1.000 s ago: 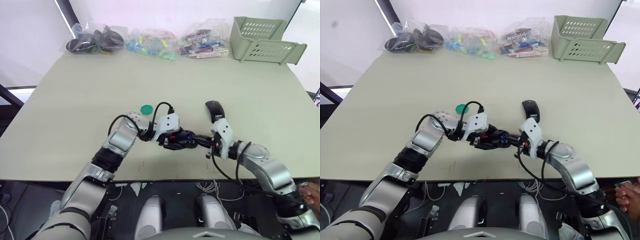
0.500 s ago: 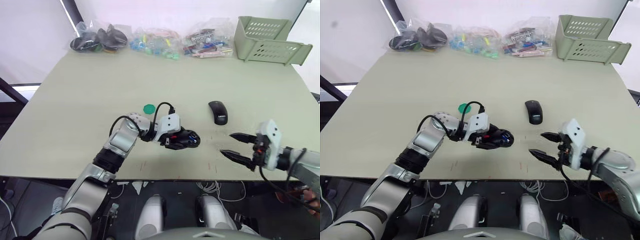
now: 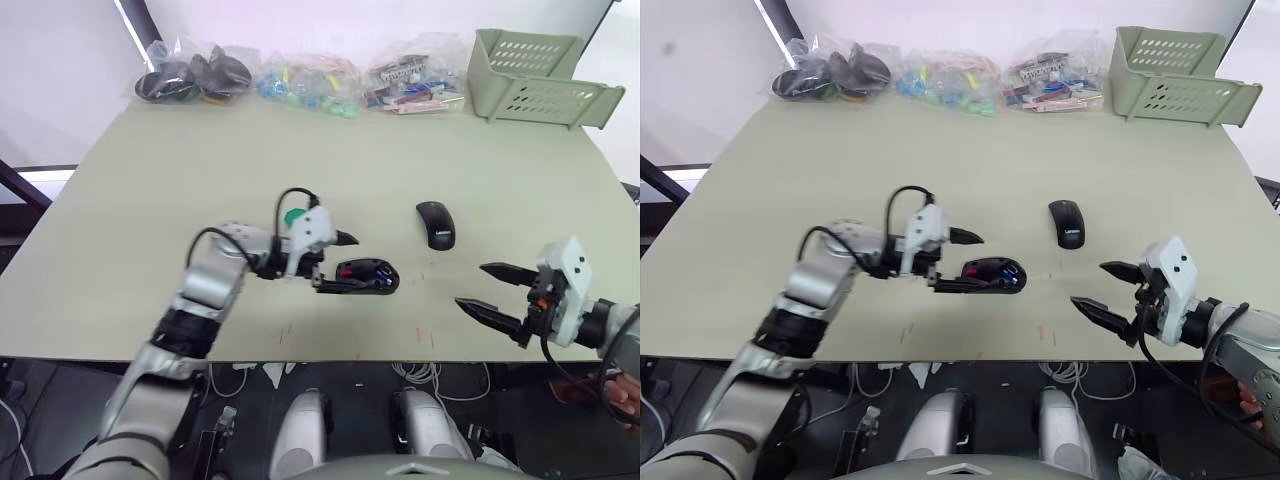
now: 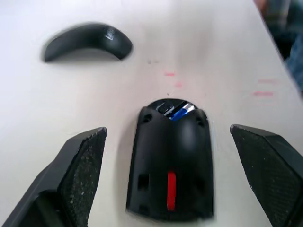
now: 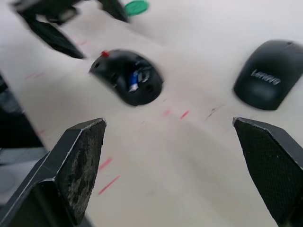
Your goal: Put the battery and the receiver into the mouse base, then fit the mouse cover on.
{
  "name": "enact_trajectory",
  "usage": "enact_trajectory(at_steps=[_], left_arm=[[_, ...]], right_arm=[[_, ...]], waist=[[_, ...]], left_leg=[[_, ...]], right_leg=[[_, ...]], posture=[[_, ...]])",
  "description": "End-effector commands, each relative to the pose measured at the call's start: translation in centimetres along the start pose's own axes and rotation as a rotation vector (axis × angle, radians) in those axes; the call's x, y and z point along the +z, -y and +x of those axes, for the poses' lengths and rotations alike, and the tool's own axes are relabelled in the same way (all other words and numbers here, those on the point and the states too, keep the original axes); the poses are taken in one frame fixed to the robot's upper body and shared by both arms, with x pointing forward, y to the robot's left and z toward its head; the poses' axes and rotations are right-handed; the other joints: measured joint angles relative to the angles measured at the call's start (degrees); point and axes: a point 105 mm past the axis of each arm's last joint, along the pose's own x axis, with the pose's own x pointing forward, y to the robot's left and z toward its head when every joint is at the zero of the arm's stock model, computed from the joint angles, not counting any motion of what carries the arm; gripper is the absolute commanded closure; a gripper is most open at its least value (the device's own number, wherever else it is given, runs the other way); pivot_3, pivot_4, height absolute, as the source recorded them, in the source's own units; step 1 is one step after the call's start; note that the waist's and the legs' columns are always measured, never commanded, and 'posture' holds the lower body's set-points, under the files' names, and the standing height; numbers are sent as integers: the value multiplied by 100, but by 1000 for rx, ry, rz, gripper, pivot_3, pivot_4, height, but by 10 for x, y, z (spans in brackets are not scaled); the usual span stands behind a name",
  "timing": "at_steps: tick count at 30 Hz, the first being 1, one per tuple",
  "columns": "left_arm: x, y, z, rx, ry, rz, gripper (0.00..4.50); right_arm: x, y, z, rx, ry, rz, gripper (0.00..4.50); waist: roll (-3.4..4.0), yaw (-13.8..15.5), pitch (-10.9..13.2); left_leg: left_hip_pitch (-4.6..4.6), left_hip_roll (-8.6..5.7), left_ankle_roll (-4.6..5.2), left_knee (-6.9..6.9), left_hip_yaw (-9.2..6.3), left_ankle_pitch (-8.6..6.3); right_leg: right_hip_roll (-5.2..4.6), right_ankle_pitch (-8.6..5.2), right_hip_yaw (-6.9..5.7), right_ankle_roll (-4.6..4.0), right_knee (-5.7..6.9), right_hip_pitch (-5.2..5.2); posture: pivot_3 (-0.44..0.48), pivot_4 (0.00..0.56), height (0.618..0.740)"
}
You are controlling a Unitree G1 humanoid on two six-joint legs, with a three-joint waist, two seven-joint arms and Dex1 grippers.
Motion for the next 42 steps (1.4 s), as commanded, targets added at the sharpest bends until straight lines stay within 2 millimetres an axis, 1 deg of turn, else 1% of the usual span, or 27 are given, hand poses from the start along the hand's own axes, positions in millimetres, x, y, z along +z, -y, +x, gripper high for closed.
enact_trajectory(at_steps=[1,3,4,5,7,8,10,12,13,15,17,20,24,27,30,34,42], left_arm=[[11,11,-24,47,58,-43,69],[4,18,-44,136,80,-104,69],[7,21,-51,168,164,-108,69],[8,25,-58,193,219,-112,69],[2,31,-69,240,236,-150,69],[-1,32,-76,278,241,-136,69],[-6,49,-86,234,247,-143,69],[1,56,-100,254,348,-125,69],[1,62,-107,245,377,-152,69],[-2,66,-114,257,399,-184,69],[-2,68,-120,266,414,-186,69],[-3,69,-126,288,441,-197,69],[-8,65,-128,340,459,-202,69],[-9,66,-126,335,458,-209,69],[-9,67,-126,334,456,-211,69],[-10,68,-122,326,449,-222,69],[-7,72,-118,313,448,-220,69]], right_arm=[[14,2,9,-77,21,-53,0],[17,8,21,-168,-12,-62,0],[18,12,25,-212,-37,-72,0],[20,11,29,-219,-48,-75,0],[21,8,38,-202,-80,-24,0],[20,11,42,-225,-109,-6,0],[19,18,51,-268,-154,61,0],[20,24,60,-336,-180,77,0],[22,25,65,-360,-179,92,0],[23,28,71,-412,-187,152,0],[23,34,75,-467,-196,166,0],[26,40,81,-532,-188,188,0],[28,46,85,-587,-181,205,0],[30,50,85,-619,-173,211,0],[30,51,86,-621,-170,214,0],[26,53,95,-622,-177,238,0],[23,57,102,-636,-163,250,0]], waist=[[6,17,4],[4,-11,14],[6,-11,17],[9,-16,19],[0,6,28],[-4,28,32],[-7,54,33],[-4,31,36],[-5,8,35],[-1,29,37],[4,46,36],[3,33,35],[4,13,36],[4,10,36],[4,2,36],[4,-29,36],[5,-106,36]], left_leg=[[1,0,0,0,1,0],[1,1,0,1,0,0],[2,8,0,1,0,0],[2,18,0,1,0,0],[0,27,-1,1,4,0],[-1,27,-1,1,2,0],[-8,23,-1,0,-4,0],[-8,27,-2,0,-1,-1],[-12,27,-3,-5,3,-1],[-26,18,-3,-14,10,-1],[-48,4,-3,-18,-2,0],[-99,-11,-3,-15,1,1],[-98,-20,-2,-16,17,1],[-98,-19,-1,-16,24,1],[-96,-18,-1,-15,24,1],[-94,-13,-2,-16,21,1],[-94,-12,-2,-16,21,1]], right_leg=[[-1,0,-1,0,0,1],[-3,0,0,0,-4,1],[-4,0,3,1,-6,0],[-8,1,3,1,-8,0],[-17,2,0,-1,-9,-3],[-17,4,-1,-5,-10,-3],[-20,12,-12,-19,-15,-3],[-21,14,-11,-23,-22,-8],[-25,19,-8,-30,-33,-8],[-45,20,-8,-31,-37,-25],[-50,20,-21,-32,-40,-41],[-57,22,-24,-31,-39,-80],[-61,21,-21,-29,-41,-82],[-54,21,-28,-28,-39,-81],[-44,21,-30,-28,-36,-81],[-31,21,-30,-29,-34,-82],[-29,21,-28,-29,-31,-81]], posture=[[0,150,740],[0,150,740],[0,150,740],[0,150,740],[0,150,740],[0,150,740],[0,150,740],[0,150,740],[0,150,740],[0,150,740],[0,150,740],[0,150,740],[0,150,740],[0,150,740],[0,150,740],[0,150,740],[0,150,740]])
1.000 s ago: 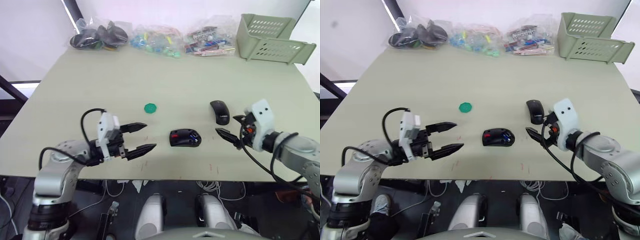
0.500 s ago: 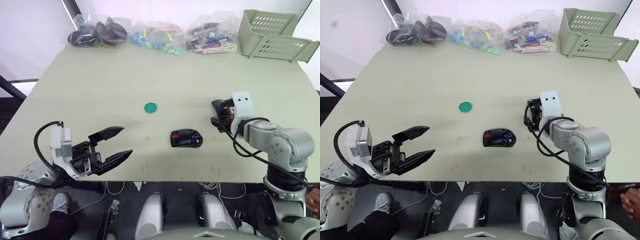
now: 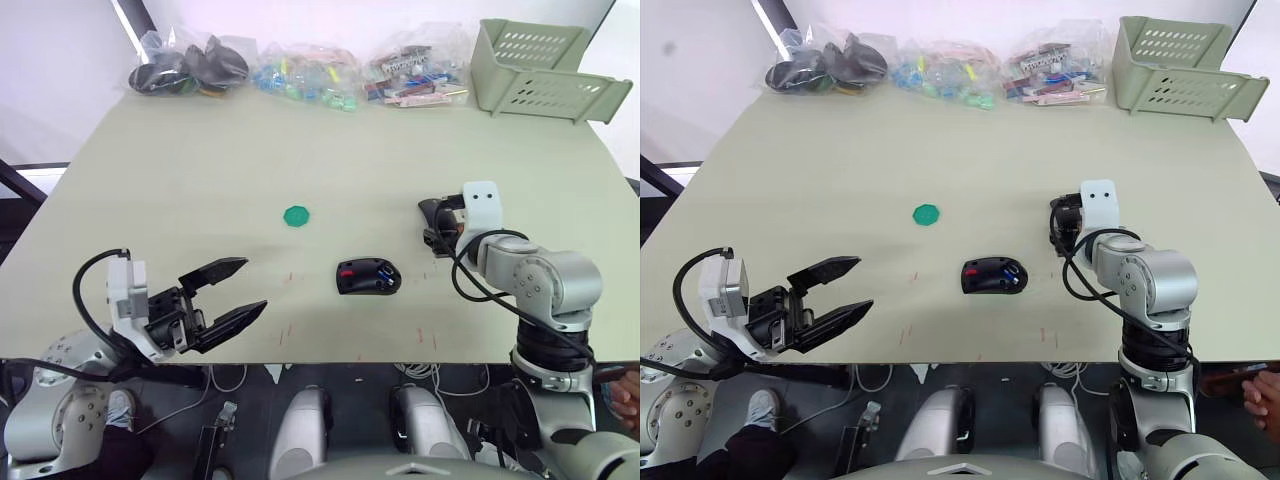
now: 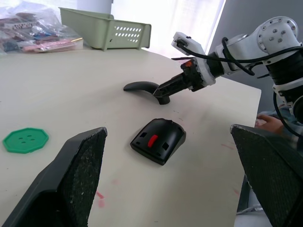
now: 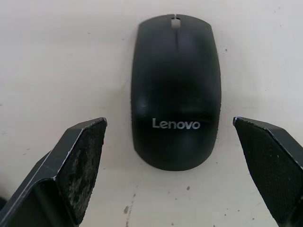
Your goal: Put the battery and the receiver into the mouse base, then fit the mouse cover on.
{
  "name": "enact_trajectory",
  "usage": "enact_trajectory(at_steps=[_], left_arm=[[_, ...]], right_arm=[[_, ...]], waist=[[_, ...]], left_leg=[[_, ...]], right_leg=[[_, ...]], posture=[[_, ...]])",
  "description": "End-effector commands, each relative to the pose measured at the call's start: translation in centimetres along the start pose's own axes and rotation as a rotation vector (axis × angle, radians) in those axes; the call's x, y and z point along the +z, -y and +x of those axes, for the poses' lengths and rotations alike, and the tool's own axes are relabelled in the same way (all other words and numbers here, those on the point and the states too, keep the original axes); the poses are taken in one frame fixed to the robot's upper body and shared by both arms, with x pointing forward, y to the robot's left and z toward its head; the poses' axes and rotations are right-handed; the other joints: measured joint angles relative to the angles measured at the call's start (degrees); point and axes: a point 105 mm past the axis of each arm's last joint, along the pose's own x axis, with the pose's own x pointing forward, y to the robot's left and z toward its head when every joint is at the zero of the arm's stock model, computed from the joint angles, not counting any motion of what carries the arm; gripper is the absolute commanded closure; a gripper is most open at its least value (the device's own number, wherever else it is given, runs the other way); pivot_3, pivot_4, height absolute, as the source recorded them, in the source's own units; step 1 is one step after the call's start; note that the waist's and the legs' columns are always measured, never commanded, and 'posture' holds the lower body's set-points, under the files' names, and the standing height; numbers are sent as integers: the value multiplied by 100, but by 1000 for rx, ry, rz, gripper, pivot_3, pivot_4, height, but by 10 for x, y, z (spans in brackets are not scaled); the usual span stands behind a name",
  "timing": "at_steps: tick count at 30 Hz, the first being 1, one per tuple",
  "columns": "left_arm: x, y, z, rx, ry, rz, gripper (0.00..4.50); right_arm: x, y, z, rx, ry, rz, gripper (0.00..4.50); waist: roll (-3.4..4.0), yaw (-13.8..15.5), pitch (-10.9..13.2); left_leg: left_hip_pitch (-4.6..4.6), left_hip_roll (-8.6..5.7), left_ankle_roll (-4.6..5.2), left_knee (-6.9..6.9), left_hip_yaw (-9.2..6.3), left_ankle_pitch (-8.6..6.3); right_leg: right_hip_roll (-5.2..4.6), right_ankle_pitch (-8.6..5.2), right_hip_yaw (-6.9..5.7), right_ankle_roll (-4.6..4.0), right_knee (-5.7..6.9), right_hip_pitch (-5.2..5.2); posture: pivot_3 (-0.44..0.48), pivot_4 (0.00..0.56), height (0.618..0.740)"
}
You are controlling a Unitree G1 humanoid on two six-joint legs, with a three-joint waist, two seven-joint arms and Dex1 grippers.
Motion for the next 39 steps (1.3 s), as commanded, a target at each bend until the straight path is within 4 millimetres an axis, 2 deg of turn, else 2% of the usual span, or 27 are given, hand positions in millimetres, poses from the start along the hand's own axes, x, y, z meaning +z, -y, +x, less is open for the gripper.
enact_trajectory(at_steps=[1,3,6,31,33,34,35,39], left_arm=[[8,6,3,-28,16,33,69],[7,6,3,-30,13,31,69],[7,7,4,-32,9,31,0],[3,8,3,-29,0,25,0],[2,7,4,-29,-1,25,0],[2,7,4,-29,-1,24,0],[2,7,4,-29,-1,23,0],[0,7,4,-29,-2,21,0]], right_arm=[[12,-2,-1,-3,59,-2,0],[11,-4,3,1,59,0,0],[13,-8,5,9,69,-7,825],[12,-7,12,-15,87,3,825],[12,-8,12,-13,88,3,1345],[12,-8,12,-13,88,2,1446],[12,-8,12,-12,88,1,1867],[13,-7,12,-15,88,-3,1941]], waist=[[0,-26,0],[0,-38,0],[0,-41,0],[1,-40,0],[1,-40,0],[1,-40,0],[1,-40,0],[1,-40,0]], left_leg=[[0,0,0,0,0,0],[1,0,0,-1,-1,0],[2,1,0,-1,-1,0],[2,2,0,0,-2,0],[2,2,0,0,-2,0],[2,2,0,0,-2,0],[2,2,0,0,-2,0],[3,2,0,0,-2,0]], right_leg=[[0,0,0,0,0,0],[1,0,0,0,1,-1],[3,0,0,0,3,-1],[3,0,0,0,6,-1],[3,0,0,0,6,-1],[3,0,0,0,6,-1],[3,0,0,0,6,-1],[3,0,0,-1,6,-1]], posture=[[0,150,740],[0,150,740],[0,150,740],[0,150,740],[0,150,740],[0,150,740],[0,150,740],[0,150,740]])
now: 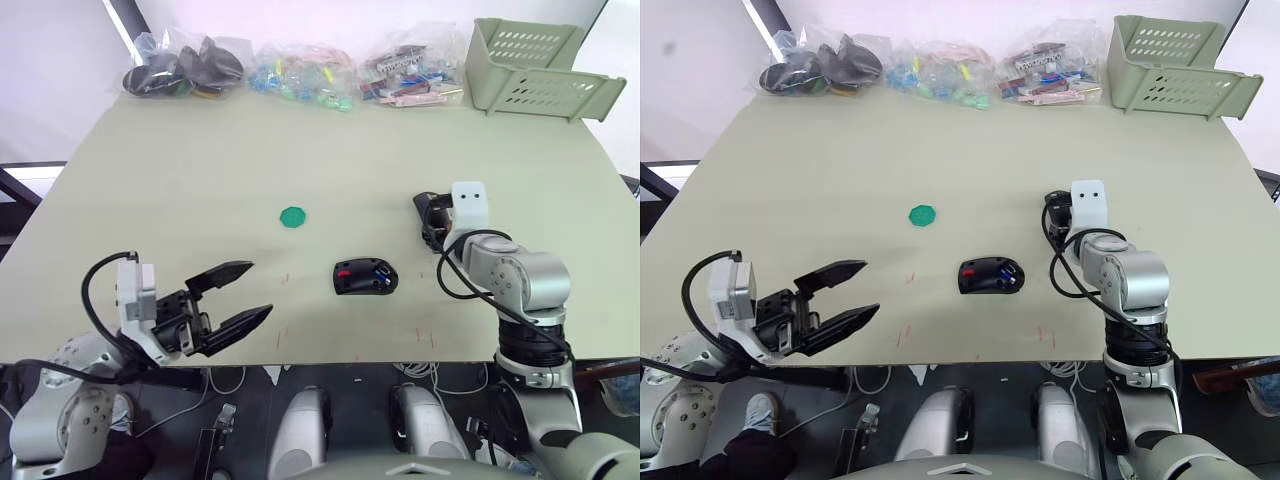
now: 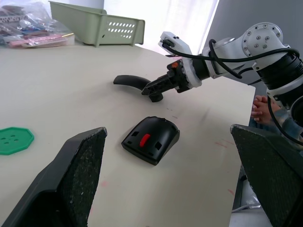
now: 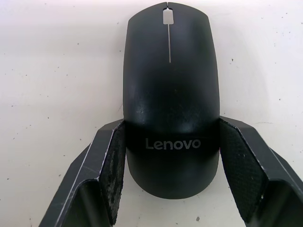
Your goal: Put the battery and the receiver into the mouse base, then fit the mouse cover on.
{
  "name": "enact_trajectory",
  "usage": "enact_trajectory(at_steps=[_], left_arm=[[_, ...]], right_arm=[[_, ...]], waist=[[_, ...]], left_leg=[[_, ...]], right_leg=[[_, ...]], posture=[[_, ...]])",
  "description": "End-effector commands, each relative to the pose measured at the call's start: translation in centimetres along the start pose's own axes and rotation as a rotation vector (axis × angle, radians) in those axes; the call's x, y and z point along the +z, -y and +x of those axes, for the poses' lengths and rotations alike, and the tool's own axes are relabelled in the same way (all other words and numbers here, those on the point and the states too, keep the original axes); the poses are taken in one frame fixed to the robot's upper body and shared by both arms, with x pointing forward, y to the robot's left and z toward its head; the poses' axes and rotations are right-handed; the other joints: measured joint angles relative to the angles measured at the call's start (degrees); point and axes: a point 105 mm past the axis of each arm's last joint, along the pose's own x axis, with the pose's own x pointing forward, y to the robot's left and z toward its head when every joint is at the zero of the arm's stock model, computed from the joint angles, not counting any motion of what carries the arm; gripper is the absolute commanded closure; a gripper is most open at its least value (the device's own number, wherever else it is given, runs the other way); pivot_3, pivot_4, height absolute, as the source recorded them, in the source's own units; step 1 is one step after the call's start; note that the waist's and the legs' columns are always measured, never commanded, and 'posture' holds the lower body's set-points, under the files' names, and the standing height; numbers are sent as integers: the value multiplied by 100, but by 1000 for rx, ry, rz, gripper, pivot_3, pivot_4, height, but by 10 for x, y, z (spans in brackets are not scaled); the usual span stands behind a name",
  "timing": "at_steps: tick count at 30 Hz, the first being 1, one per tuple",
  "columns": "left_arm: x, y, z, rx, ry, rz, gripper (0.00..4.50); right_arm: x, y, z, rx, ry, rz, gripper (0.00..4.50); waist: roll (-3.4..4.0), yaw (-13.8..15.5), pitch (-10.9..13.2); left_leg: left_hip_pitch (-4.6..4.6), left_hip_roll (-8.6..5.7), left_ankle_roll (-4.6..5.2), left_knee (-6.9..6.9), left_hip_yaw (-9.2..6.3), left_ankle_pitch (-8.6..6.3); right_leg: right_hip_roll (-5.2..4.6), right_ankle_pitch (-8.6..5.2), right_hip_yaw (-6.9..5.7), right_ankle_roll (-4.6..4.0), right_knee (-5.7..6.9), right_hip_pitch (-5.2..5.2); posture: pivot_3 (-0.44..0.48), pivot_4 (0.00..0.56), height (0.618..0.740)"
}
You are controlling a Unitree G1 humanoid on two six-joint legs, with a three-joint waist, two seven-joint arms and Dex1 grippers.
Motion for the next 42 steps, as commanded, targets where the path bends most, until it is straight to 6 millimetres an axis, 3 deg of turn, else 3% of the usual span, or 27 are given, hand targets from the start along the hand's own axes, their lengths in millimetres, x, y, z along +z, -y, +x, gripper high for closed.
enact_trajectory(at_steps=[1,7,14,16,21,33,42], left_arm=[[5,3,1,-14,7,36,0],[2,2,2,-12,9,32,0],[-1,-2,-1,-21,1,28,0],[-1,-4,-2,-29,-5,30,0],[-1,-7,-4,-61,-29,38,0],[-3,-9,-4,-137,-72,40,0],[-3,-10,-7,-149,-90,39,0]], right_arm=[[13,2,-4,-5,55,-5,1941],[21,2,-10,24,99,-81,1941],[42,-27,-64,523,254,-424,1941],[39,-29,-81,668,230,-527,1941],[32,-28,-100,873,114,-701,1941],[18,-53,-75,1057,-48,-886,1941],[15,-61,-64,1115,-93,-984,1941]], waist=[[0,0,0],[0,1,0],[5,8,4],[4,9,5],[2,6,5],[2,31,6],[2,38,6]], left_leg=[[0,0,0,0,0,0],[0,0,0,0,1,0],[-1,-2,0,0,1,-1],[1,-1,1,0,0,0],[3,2,1,5,0,0],[-1,7,0,9,1,0],[2,7,0,9,2,0]], right_leg=[[0,0,0,0,0,0],[0,0,1,0,0,0],[-2,-1,3,1,-4,0],[1,-1,2,2,-4,1],[3,-1,1,2,-3,3],[7,0,6,-1,-1,-2],[6,1,3,-2,3,-2]], posture=[[0,150,740],[0,150,740],[0,150,740],[0,150,740],[0,150,740],[0,150,740],[0,150,740]])
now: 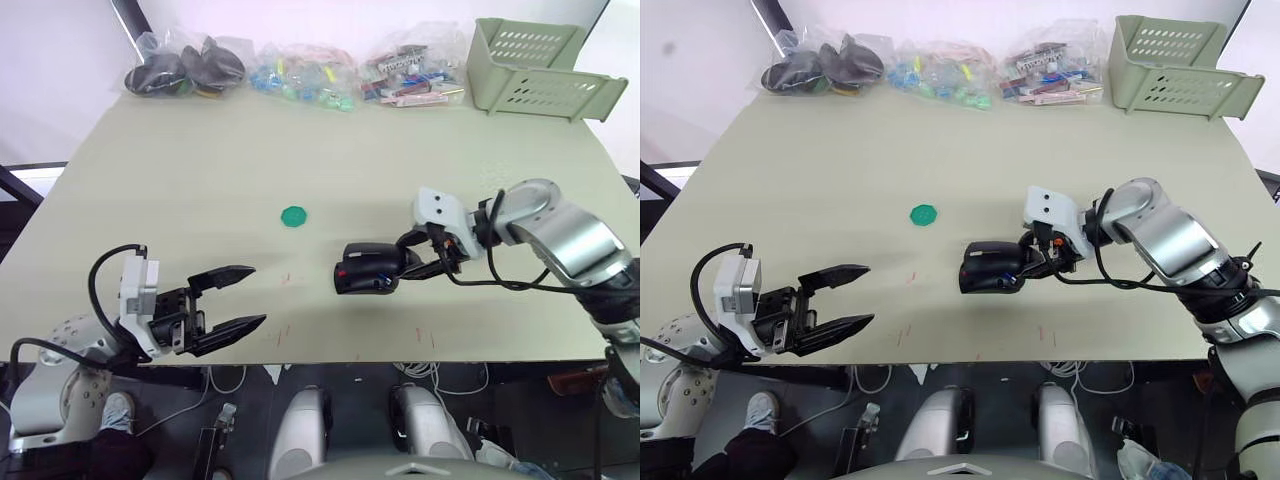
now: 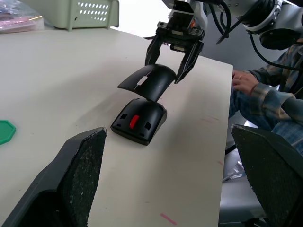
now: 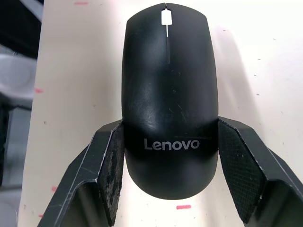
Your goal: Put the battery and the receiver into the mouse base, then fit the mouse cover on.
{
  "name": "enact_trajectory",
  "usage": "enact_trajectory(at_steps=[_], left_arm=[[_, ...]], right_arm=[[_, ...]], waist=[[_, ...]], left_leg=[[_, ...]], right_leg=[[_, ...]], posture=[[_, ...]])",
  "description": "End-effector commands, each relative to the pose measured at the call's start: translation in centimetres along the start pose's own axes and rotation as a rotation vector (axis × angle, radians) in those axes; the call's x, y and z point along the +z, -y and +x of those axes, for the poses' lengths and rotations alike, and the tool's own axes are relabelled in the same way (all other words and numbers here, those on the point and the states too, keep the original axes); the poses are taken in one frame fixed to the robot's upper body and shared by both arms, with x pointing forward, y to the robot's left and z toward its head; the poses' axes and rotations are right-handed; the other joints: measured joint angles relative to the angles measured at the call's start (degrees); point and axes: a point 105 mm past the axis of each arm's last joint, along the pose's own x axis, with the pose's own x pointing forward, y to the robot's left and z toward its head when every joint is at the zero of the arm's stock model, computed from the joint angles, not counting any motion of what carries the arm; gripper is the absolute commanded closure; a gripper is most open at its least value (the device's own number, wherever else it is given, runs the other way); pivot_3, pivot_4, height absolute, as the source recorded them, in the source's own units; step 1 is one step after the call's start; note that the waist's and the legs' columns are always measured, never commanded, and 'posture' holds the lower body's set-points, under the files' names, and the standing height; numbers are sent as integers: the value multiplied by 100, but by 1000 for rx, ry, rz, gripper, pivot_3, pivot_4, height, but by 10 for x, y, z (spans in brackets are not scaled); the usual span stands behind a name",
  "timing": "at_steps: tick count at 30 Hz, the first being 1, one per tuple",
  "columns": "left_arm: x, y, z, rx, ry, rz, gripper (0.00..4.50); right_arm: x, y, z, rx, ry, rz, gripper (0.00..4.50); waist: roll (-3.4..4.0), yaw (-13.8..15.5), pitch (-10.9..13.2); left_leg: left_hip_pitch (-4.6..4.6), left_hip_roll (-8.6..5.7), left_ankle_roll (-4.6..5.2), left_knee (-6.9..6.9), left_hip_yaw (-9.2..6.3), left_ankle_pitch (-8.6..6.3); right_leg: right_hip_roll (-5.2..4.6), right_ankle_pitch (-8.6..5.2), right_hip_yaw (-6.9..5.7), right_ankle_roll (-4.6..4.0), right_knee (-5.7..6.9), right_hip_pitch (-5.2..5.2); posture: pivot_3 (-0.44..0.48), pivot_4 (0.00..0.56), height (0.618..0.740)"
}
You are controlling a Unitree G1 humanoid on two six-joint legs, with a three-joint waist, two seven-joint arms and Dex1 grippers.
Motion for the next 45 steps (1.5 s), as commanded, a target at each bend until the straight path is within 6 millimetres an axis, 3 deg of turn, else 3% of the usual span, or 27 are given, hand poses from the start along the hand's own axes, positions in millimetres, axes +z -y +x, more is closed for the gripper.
enact_trajectory(at_steps=[1,11,45], left_arm=[[3,1,-1,-16,-10,22,0],[3,2,-1,-15,-19,26,0],[1,5,1,-9,-20,21,0]], right_arm=[[10,0,0,17,-1,-54,1941],[7,7,18,3,-44,-46,1941],[-4,7,29,21,-99,-49,1941]], waist=[[0,5,0],[1,4,0],[1,-2,0]], left_leg=[[0,0,0,0,0,0],[1,0,0,8,1,0],[7,-1,-11,23,-2,7]], right_leg=[[0,0,0,0,0,0],[0,0,0,-1,14,-1],[0,-1,0,-2,56,-5]], posture=[[0,150,740],[0,150,740],[0,150,740]])
